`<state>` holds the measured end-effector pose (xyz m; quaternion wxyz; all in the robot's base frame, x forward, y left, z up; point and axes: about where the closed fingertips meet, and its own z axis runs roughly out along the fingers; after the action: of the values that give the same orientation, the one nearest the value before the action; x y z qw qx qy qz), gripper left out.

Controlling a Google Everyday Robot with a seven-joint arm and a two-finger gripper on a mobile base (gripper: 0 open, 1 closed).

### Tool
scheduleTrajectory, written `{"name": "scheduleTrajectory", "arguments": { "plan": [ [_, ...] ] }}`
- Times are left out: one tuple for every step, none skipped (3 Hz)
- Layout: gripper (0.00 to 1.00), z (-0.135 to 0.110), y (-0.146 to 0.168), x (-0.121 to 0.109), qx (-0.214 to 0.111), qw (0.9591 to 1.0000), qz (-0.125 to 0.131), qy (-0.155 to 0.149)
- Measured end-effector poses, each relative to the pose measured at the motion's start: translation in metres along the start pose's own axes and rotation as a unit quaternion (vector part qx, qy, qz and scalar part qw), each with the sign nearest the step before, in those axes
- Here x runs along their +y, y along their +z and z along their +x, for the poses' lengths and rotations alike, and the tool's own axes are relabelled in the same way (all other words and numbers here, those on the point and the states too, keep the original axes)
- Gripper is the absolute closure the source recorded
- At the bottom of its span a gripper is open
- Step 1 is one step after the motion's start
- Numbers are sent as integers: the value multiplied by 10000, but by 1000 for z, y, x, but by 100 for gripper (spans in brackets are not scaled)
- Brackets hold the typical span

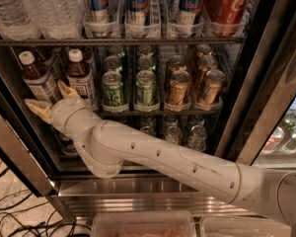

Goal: Pick blue plastic bottle from middle shelf of fridge

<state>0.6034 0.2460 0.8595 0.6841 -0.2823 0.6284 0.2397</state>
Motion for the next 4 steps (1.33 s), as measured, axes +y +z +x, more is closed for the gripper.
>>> {"name": "scheduleTrajectory", "arguments": {
  "plan": [
    [27, 0, -2, 1, 0, 10000, 0, 0],
    [27, 1, 5, 2, 34, 10000, -50, -28],
    [27, 4, 23, 7, 107, 9997, -188, -87],
    [27, -5, 38, 8, 101, 9996, -170, -182]
  ]
}}
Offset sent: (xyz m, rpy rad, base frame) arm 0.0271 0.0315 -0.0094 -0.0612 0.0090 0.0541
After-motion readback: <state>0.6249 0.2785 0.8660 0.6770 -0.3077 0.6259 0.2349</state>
